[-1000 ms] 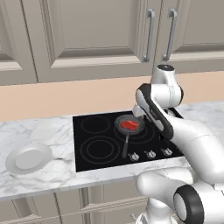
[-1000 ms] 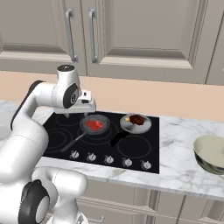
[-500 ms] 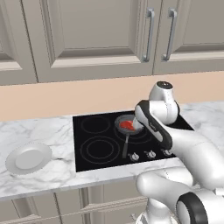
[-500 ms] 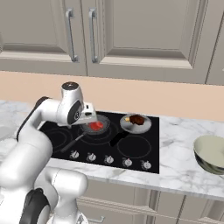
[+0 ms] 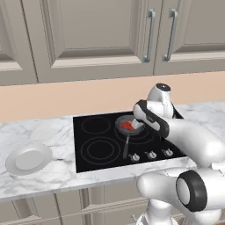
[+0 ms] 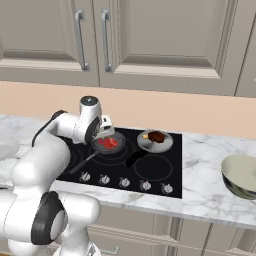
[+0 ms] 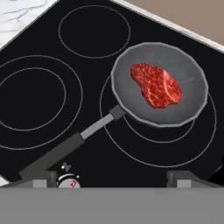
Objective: Place one of the steaks on the plate and the other in the bowl. Then place the bowl in the fridge.
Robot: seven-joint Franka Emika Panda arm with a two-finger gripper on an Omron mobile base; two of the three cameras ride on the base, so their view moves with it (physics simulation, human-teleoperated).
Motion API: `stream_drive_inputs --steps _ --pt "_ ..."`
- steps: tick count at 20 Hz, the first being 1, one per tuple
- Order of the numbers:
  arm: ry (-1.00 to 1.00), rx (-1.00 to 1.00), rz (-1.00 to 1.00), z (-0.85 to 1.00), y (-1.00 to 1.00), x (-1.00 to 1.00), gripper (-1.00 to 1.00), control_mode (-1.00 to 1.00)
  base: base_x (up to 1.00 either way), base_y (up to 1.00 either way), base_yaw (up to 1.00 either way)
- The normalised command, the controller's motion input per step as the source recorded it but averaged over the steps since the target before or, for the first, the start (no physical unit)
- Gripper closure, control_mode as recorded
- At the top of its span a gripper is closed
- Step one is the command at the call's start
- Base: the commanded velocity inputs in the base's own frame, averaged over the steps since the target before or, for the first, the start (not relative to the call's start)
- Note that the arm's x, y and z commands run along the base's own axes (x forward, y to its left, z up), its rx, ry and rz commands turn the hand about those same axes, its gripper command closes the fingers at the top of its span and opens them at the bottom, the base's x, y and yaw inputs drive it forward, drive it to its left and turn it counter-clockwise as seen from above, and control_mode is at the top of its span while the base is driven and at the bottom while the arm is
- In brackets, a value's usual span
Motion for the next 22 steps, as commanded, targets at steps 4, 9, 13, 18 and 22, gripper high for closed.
stream_drive_inputs --steps 4,9,13,18,22 --pt "-0.06 0.0 0.13 -0.28 0.0 0.56 -1.0 -1.0 0.0 0.0 0.0" --pt "-0.01 0.0 0.12 -0.39 0.0 0.55 -1.0 -1.0 0.0 0.0 0.0" --pt "0.0 0.0 0.13 -0.36 0.0 0.58 -1.0 -1.0 0.0 0.0 0.0" --pt "0.0 0.0 0.12 -0.33 0.0 0.59 -1.0 -1.0 0.0 0.0 0.0" --pt "0.0 0.0 0.12 -0.36 0.0 0.53 -1.0 -1.0 0.0 0.0 0.0"
